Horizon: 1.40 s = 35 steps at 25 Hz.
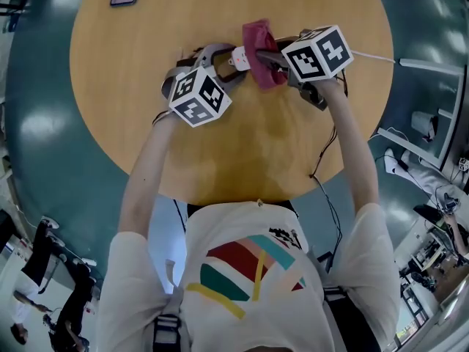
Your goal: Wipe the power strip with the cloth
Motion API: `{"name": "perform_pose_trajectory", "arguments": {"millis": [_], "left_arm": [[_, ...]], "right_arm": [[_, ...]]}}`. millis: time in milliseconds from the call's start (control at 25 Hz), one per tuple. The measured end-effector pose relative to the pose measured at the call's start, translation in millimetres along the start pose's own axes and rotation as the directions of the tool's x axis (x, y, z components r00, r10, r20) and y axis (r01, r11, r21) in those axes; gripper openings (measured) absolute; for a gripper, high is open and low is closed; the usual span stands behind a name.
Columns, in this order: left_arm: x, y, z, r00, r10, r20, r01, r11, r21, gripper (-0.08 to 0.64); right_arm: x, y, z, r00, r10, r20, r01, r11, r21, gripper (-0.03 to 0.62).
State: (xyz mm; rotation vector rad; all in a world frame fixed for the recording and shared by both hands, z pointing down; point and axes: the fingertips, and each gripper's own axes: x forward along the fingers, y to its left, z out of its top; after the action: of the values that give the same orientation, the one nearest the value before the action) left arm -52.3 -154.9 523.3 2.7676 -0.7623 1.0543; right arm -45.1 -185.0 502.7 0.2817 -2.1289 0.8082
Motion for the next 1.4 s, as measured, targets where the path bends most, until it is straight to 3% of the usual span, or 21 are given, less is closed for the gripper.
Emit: {"name": "perform_pose_trajectory", "arguments": {"millis": [280,640,960,1160,1280,1360,1400], "left_arm": [[20,-2,14,1.000,-0.007,-0.008,0.007,1.000,-0.001,0.296],[20,1,16,1.000,-0.008,-0.006,0.008,1.000,-0.002,0.296],[21,-1,14,1.000,-0.007,-0.009,0.007,1.000,-0.003,0.296],[7,0,18,0.999,0.036,0.040,-0.035,0.999,-0.022,0.297],[-16,5,24,0.991,0.071,0.110,-0.055,0.989,-0.140,0.296],[-29,10,21,0.989,0.101,0.110,-0.072,0.968,-0.241,0.294],[-34,16,18,0.987,0.134,0.090,-0.105,0.955,-0.276,0.216]], "right_arm": [[-54,-73,-30,0.993,-0.119,0.000,0.119,0.992,0.050,0.040],[-90,-118,-39,0.981,-0.190,0.046,0.181,0.973,0.144,0.040],[-96,-142,-56,0.953,-0.303,0.016,0.298,0.945,0.134,0.040],[-108,-130,-55,0.938,-0.346,0.039,0.343,0.938,0.055,0.040],[-118,-109,-50,0.934,-0.344,0.099,0.349,0.937,-0.033,0.040],[-121,-82,-43,0.936,-0.314,0.158,0.336,0.932,-0.137,0.040],[-119,-66,-40,0.938,-0.297,0.178,0.331,0.920,-0.209,0.040]]}}
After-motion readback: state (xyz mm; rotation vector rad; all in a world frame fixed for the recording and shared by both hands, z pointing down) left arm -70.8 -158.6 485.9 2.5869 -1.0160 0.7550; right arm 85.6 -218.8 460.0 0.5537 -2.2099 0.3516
